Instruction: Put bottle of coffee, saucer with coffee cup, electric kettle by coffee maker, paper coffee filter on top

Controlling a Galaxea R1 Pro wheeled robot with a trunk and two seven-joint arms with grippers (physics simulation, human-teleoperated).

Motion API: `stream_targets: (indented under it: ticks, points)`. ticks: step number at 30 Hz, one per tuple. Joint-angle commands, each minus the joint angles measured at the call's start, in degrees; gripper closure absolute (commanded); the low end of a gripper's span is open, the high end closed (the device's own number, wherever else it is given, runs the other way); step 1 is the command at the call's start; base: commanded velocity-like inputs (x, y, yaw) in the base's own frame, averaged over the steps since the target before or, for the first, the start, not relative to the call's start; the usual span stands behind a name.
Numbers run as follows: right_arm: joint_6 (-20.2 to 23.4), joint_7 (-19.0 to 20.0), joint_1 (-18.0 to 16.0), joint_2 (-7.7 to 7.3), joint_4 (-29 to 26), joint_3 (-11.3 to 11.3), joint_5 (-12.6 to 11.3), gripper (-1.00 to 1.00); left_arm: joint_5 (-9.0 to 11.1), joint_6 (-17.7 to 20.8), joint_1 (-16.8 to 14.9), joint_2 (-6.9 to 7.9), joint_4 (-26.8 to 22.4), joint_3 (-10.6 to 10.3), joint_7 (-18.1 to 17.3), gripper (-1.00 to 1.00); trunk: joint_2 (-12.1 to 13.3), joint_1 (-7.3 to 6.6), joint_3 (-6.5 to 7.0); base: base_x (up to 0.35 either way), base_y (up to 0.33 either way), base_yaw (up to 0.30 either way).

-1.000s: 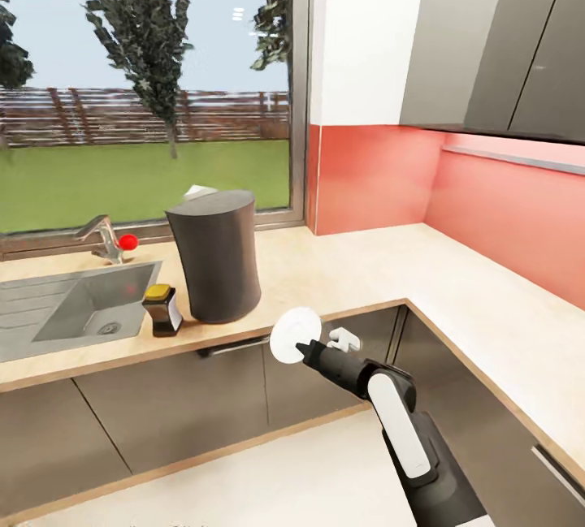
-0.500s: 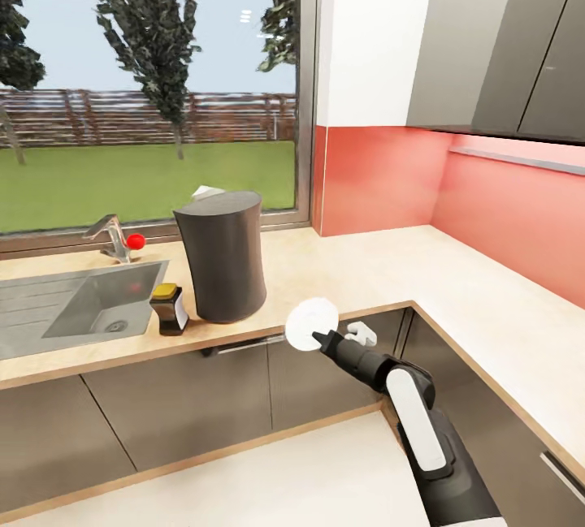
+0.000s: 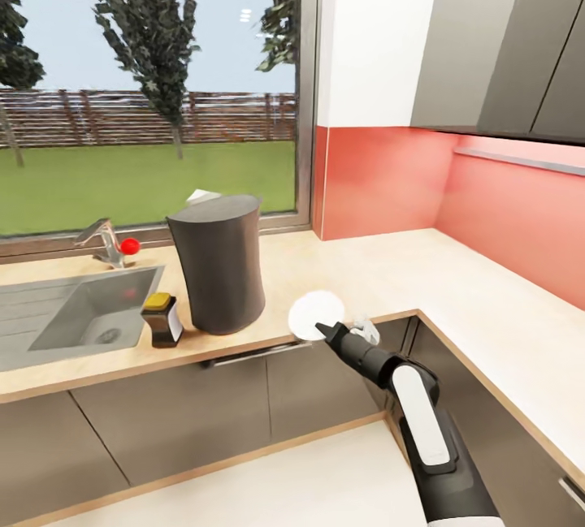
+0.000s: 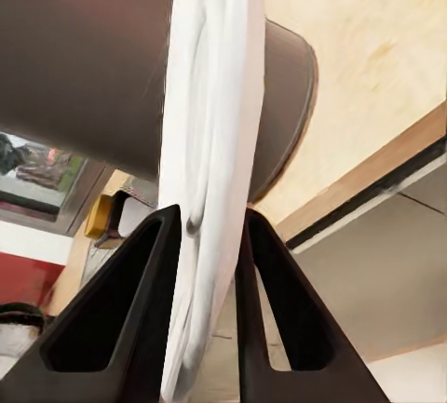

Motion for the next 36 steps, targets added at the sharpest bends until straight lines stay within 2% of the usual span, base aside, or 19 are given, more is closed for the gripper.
stream_targets:
  ticks: [1, 11, 21, 25, 28, 32, 36]
  points:
    - [0.24, -0.20, -0.05, 0.02, 0.00, -0.02, -0.35, 1.00, 0.58, 0.22, -0.01, -0.13, 0.08, -0.02, 0.43, -1.00, -0.12, 0.07, -0.13, 0.334, 0.000, 0.000]
    - [0.24, -0.20, -0.05, 0.00, 4.68, 0.11, -0.06, 1.00, 0.58, 0.23, -0.01, -0.20, 0.41, -0.01, 0.69, -1.00, -0.12, 0.07, -0.13, 0.336, 0.000, 0.008]
    - [0.24, -0.20, -0.05, 0.00, 5.99, 0.07, 0.06, 1.00, 0.58, 0.23, -0.01, -0.48, 0.41, -0.01, 0.61, -1.00, -0.12, 0.07, -0.13, 0.335, 0.000, 0.248]
    - [0.24, -0.34, -0.05, 0.00, 6.07, 0.05, 0.13, 1.00, 0.58, 0.24, -0.01, -0.54, 0.41, -0.02, 0.59, -1.00, -0.12, 0.07, -0.16, 0.127, 0.000, 0.275]
    - [0.24, -2.88, -0.05, -0.07, 6.05, -0.04, -0.04, 1.00, 0.58, 0.23, -0.01, -0.55, 0.41, -0.02, 0.59, -1.00, -0.12, 0.07, -0.22, 0.023, 0.000, 0.275]
    - [0.24, -8.41, -0.05, -0.08, 6.01, -0.21, -0.34, 1.00, 0.58, 0.27, -0.01, -0.55, 0.41, 0.01, 0.59, -1.00, -0.12, 0.07, -0.27, 0.004, 0.000, 0.178]
    - [0.24, -9.19, 0.00, -0.09, 7.85, -0.41, -0.45, 1.00, 0.58, 0.31, -0.01, -0.55, 0.41, 0.06, 0.59, -1.00, -0.12, 0.07, -0.27, 0.000, 0.000, 0.012]
